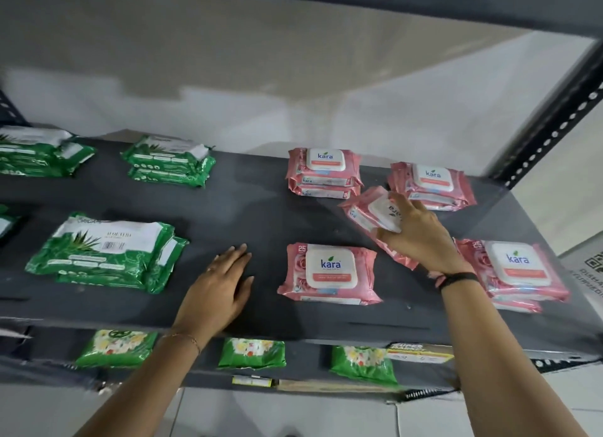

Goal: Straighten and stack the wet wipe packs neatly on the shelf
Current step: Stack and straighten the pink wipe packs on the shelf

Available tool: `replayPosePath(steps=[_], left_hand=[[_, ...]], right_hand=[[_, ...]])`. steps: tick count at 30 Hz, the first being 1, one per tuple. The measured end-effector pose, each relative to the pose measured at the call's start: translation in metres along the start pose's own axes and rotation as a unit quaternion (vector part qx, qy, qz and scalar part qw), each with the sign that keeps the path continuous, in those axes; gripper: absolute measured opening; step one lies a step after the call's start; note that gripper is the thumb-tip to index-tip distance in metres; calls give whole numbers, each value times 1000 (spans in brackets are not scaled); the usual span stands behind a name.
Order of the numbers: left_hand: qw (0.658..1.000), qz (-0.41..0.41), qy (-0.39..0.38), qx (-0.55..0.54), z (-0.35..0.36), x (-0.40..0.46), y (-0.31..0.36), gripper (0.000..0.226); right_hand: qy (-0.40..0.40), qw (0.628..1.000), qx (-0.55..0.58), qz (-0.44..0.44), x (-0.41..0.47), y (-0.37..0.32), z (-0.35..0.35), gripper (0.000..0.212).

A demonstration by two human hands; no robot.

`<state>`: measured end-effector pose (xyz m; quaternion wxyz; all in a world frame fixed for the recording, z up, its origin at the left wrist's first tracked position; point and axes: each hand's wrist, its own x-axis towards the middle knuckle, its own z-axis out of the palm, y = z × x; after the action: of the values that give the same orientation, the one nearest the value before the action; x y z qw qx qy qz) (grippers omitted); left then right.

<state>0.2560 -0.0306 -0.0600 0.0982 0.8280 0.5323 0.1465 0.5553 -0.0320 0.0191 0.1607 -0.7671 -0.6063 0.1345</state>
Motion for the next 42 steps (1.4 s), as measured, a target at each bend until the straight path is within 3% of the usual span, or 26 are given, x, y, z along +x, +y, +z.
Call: replayPosePath(steps=[2, 5, 10, 15, 20, 27, 29, 31, 35, 42], left_hand=[[1000, -8, 6, -13, 1, 0, 0, 47], [999, -14, 2, -31, 5, 2, -3, 38], [999, -9, -6, -31, 7, 1, -6, 41], [1000, 4, 1, -31, 8, 1, -7, 40], [999, 4, 1, -32, 9, 1, -8, 40], [999, 13, 11, -36, 8, 0, -8, 37], [999, 10, 9, -36, 7, 0, -7, 39], [999, 11, 8, -33, 7, -1, -6, 41], [999, 9, -1, -38, 7, -1, -6, 39], [1000, 5, 0, -31, 3, -3, -3, 40]], right_hand=[[0, 998, 28, -64, -10, -10, -6, 67], [-67, 983, 16, -170, -22, -28, -7, 80], [-140, 965, -13, -222, -34, -41, 16, 86], [-161, 959, -56, -226, -32, -35, 18, 95], [-162, 961, -18, -222, -38, -40, 9, 72], [-33, 987, -116, -104, -57, -58, 17, 73], [-7, 988, -113, -105, -57, -60, 15, 70], [-32, 985, -91, -144, -51, -56, 9, 56], [-182, 965, -39, -185, -41, -50, 3, 50], [-28, 989, -108, -101, -56, -72, 19, 34]])
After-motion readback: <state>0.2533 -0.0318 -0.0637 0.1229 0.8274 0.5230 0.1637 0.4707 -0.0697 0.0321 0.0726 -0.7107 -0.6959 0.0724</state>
